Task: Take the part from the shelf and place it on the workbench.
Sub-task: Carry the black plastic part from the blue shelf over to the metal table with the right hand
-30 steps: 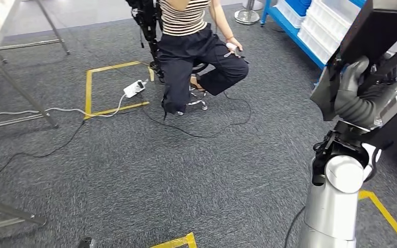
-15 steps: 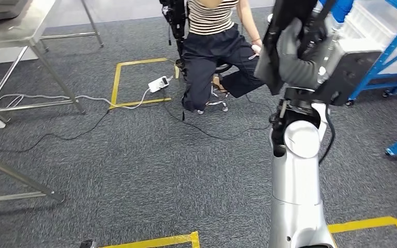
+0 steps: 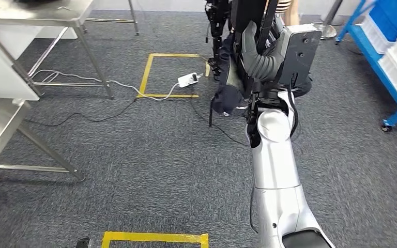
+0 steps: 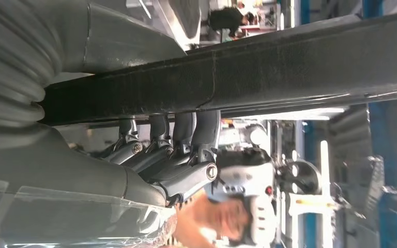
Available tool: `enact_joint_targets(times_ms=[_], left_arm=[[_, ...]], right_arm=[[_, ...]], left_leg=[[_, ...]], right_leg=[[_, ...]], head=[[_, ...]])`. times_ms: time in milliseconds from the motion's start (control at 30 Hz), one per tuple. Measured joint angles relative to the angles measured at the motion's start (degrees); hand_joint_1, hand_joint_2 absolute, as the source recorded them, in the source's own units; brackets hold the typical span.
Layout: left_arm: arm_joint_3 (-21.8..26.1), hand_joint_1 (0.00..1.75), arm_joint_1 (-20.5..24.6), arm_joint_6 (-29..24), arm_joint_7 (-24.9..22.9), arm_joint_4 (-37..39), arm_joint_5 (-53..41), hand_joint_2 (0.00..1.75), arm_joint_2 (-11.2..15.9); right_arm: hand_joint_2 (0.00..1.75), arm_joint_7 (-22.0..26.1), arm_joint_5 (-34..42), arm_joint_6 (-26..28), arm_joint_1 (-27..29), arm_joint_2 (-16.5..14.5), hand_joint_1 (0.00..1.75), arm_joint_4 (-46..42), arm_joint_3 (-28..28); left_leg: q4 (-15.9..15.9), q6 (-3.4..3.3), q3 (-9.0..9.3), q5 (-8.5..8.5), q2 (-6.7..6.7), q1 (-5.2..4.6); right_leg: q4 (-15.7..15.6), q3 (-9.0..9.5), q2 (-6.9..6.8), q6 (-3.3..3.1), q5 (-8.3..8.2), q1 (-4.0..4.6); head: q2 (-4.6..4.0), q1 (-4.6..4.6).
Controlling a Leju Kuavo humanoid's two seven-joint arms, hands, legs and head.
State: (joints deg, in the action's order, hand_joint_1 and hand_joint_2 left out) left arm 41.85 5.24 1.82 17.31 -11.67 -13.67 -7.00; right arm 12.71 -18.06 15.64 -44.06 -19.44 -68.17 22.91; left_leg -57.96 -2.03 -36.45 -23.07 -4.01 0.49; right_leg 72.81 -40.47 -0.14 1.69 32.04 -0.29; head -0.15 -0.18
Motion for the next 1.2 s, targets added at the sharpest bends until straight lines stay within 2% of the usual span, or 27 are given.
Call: enact_joint_targets(times_ms=[67,100,133,167,233,267,300,367,400,433,467,500,533,600,633,667,733,800,867,933,967,1000,1033,1100,1133,1167,1200], left_arm=[[0.1,0.0,0.01,-0.14,-0.02,0.0,0.33,1.75,-0.02],[0.25,0.0,0.0,-0.23,-0.04,0.0,0.54,1.75,-0.02],[0.48,0.0,-0.04,-0.32,-0.08,0.01,0.74,1.75,-0.01],[0.74,0.0,-0.14,-0.39,-0.1,0.01,0.88,1.75,0.01],[1.26,0.0,-0.44,-0.61,-0.13,0.02,1.15,1.75,0.08],[1.47,0.0,-0.54,-0.74,-0.13,0.02,1.28,1.75,0.1],[1.7,0.0,-0.55,-0.9,-0.13,0.02,1.41,1.75,0.12],[2.16,0.0,-0.45,-1.15,-0.13,0.02,1.62,1.75,0.08],[2.34,0.0,-0.42,-1.24,-0.13,0.02,1.67,1.75,0.07],[2.51,0.0,-0.42,-1.28,-0.13,0.02,1.7,1.75,0.07],[2.66,0.0,-0.45,-1.3,-0.13,0.02,1.73,1.75,0.07],[2.82,0.0,-0.46,-1.31,-0.13,0.02,1.75,1.75,0.09],[3.01,0.0,-0.47,-1.31,-0.1,0.02,1.79,1.75,0.11],[3.4,0.0,-0.41,-1.3,0.0,0.01,1.86,1.75,0.14],[3.63,0.0,-0.38,-1.28,0.06,0.0,1.9,1.75,0.15],[3.85,0.0,-0.36,-1.26,0.11,0.0,1.94,1.75,0.16],[4.18,0.0,-0.38,-1.23,0.16,0.0,2.02,1.75,0.25],[4.26,0.0,-0.37,-1.23,0.19,-0.01,2.03,1.75,0.35],[4.28,0.0,-0.27,-1.2,0.2,-0.03,1.91,1.75,0.48],[4.29,0.0,-0.22,-1.15,0.2,-0.04,1.77,1.75,0.61],[4.29,0.0,-0.25,-1.13,0.2,-0.04,1.75,1.75,0.62],[4.29,0.0,-0.28,-1.12,0.2,-0.04,1.74,1.75,0.62],[4.29,0.0,-0.31,-1.11,0.2,-0.04,1.73,1.75,0.6],[4.29,0.0,-0.31,-1.07,0.2,-0.04,1.7,1.75,0.58],[4.29,0.0,-0.33,-1.05,0.2,-0.04,1.68,1.75,0.58],[4.31,0.0,-0.4,-1.04,0.2,-0.04,1.67,1.75,0.59],[4.32,0.0,-0.52,-1.04,0.2,-0.04,1.67,1.75,0.6]], right_arm=[[1.75,-0.15,0.4,0.15,-0.56,-0.04,1.75,0.65,0.14],[1.75,-0.33,0.72,0.26,-0.92,-0.05,1.75,0.92,0.33],[1.75,-0.55,1.06,0.38,-1.22,-0.05,1.75,1.14,0.6],[1.75,-0.74,1.33,0.47,-1.44,-0.06,1.75,1.33,0.92],[1.75,-1.04,1.94,0.62,-1.88,-0.14,1.75,1.69,1.59],[1.75,-1.11,2.31,0.7,-2.14,-0.17,1.75,1.86,1.97],[1.75,-1.16,2.71,0.81,-2.45,-0.19,1.75,2.04,2.39],[1.75,-1.17,3.34,1.06,-2.85,-0.16,1.75,2.46,3.19],[1.75,-1.14,3.57,1.15,-2.94,-0.15,1.75,2.72,3.5],[1.75,-1.1,3.77,1.21,-2.95,-0.15,1.75,3.04,3.74],[1.75,-1.01,3.94,1.25,-2.95,-0.15,1.75,3.36,3.95],[1.75,-0.86,4.1,1.28,-2.96,-0.15,1.75,3.66,4.13],[1.75,-0.71,4.22,1.31,-3.01,-0.15,1.75,3.92,4.27],[1.75,-0.44,4.59,1.33,-3.27,-0.14,1.75,4.34,4.43],[1.75,-0.35,4.93,1.32,-3.47,-0.13,1.75,4.55,4.45],[1.75,-0.24,5.31,1.28,-3.66,-0.13,1.75,4.79,4.51],[1.75,0.01,6.02,1.21,-3.96,-0.15,1.75,5.25,4.7],[1.75,0.26,6.38,1.25,-4.24,-0.11,1.75,5.71,4.9],[1.75,0.46,6.62,1.37,-4.47,0.01,1.75,6.41,4.99],[1.75,0.51,6.8,1.54,-4.46,0.06,1.75,7.32,5.01],[1.75,0.51,6.86,1.61,-4.41,0.05,1.75,7.72,5.01],[1.75,0.52,6.9,1.66,-4.4,0.02,1.75,8.03,5.01],[1.75,0.52,6.92,1.68,-4.44,-0.02,1.75,8.24,5.02],[1.75,0.57,6.92,1.69,-4.63,-0.03,1.75,8.54,5.07],[1.75,0.6,6.9,1.69,-4.71,-0.03,1.75,8.68,5.1],[1.75,0.63,6.87,1.7,-4.76,-0.04,1.75,8.85,5.14],[1.75,0.66,6.84,1.72,-4.79,-0.07,1.75,9.0,5.17]], left_leg=[[-0.18,0.24,-0.02,-0.05,-1.55,-0.02],[-0.27,0.49,-0.1,-0.08,-2.21,-0.07],[-0.31,0.8,-0.21,-0.09,-2.72,-0.08],[-0.28,1.19,-0.34,-0.06,-3.14,-0.03],[-0.2,1.91,-0.54,-0.05,-3.54,0.28],[-0.76,2.2,-0.85,-0.47,-2.68,0.29],[-2.43,2.45,-1.64,-1.48,-1.24,0.24],[-9.21,2.78,-4.89,-4.89,2.12,0.19],[-13.12,2.91,-6.89,-6.46,2.9,0.26],[-15.81,2.97,-8.34,-7.22,3.2,0.31],[-16.53,2.99,-8.84,-6.98,3.32,0.32],[-14.81,2.94,-8.04,-5.71,3.56,0.32],[-11.26,2.85,-6.16,-3.88,4.19,0.31],[-3.73,2.49,-2.07,-1.17,6.78,0.05],[-1.7,2.22,-0.94,-0.66,7.56,-0.12],[-0.97,1.94,-0.61,-0.66,7.82,-0.34],[-0.77,1.29,-0.62,-0.48,6.41,-0.43],[-0.33,0.53,-0.36,-0.17,5.15,-0.24],[-0.14,-0.06,-0.18,-0.03,3.9,-0.07],[-0.15,-0.24,-0.18,-0.03,2.36,-0.04],[-0.16,-0.24,-0.18,-0.03,1.49,-0.04],[-0.18,-0.22,-0.15,-0.02,0.59,-0.03],[-0.22,-0.18,-0.12,0.0,-0.28,-0.02],[-0.35,0.1,-0.16,-0.02,-1.83,-0.06],[-0.4,0.34,-0.26,-0.01,-2.46,-0.11],[-0.4,0.69,-0.4,0.03,-2.98,-0.08],[-0.35,1.07,-0.51,0.09,-3.46,-0.03]], right_leg=[[-8.0,3.44,1.67,0.84,-3.53,-0.48],[-11.21,4.91,2.45,0.93,-4.78,-0.73],[-13.09,5.8,3.05,0.82,-5.44,-0.85],[-13.62,6.11,3.07,0.5,-5.57,-0.77],[-13.88,6.35,2.06,-0.31,-5.86,-0.73],[-14.07,6.51,1.54,-0.76,-5.97,-0.79],[-14.26,6.67,0.95,-1.21,-6.04,-0.85],[-14.38,6.91,-0.27,-1.88,-5.9,-0.62],[-14.38,6.97,-0.95,-2.1,-5.8,-0.43],[-14.37,7.01,-1.65,-2.21,-5.72,-0.27],[-14.37,7.02,-2.34,-2.29,-5.63,-0.17],[-14.36,7.07,-3.01,-2.36,-5.55,-0.1],[-14.36,7.17,-3.65,-2.34,-5.43,-0.03],[-14.32,7.4,-4.75,-2.07,-5.08,0.41],[-14.3,7.49,-5.2,-1.85,-4.91,0.65],[-14.3,7.57,-5.65,-1.62,-4.76,0.88],[-14.24,7.64,-6.35,-1.12,-4.44,0.92],[-12.26,6.88,-4.39,-0.85,-3.19,0.64],[-5.81,3.88,-1.27,-1.06,-0.45,0.27],[1.47,0.08,-0.25,-1.05,1.89,0.13],[2.7,-0.73,-0.14,-0.77,1.92,0.1],[1.64,-0.45,-0.02,-0.37,1.07,0.05],[-1.53,0.87,0.3,0.05,-0.51,-0.06],[-9.73,4.57,2.27,0.56,-3.93,-0.45],[-12.41,5.8,2.99,0.56,-4.94,-0.57],[-13.74,6.43,3.41,0.41,-5.39,-0.56],[-13.92,6.59,3.0,0.16,-5.45,-0.44]], head=[[0.0,0.02],[0.0,0.0],[0.0,-0.03],[0.0,-0.04],[0.0,-0.04],[0.0,-0.16],[0.0,-0.34],[0.0,-0.67],[0.0,-0.71],[0.0,-0.69],[0.0,-0.72],[0.0,-0.72],[0.0,-0.72],[0.0,-0.68],[0.0,-0.57],[0.0,-0.44],[0.0,-0.25],[0.0,-0.19],[0.0,-0.03],[0.0,0.07],[0.0,0.1],[0.0,0.11],[0.0,0.13],[0.0,0.13],[0.0,0.12],[0.0,0.09],[0.0,0.09]])
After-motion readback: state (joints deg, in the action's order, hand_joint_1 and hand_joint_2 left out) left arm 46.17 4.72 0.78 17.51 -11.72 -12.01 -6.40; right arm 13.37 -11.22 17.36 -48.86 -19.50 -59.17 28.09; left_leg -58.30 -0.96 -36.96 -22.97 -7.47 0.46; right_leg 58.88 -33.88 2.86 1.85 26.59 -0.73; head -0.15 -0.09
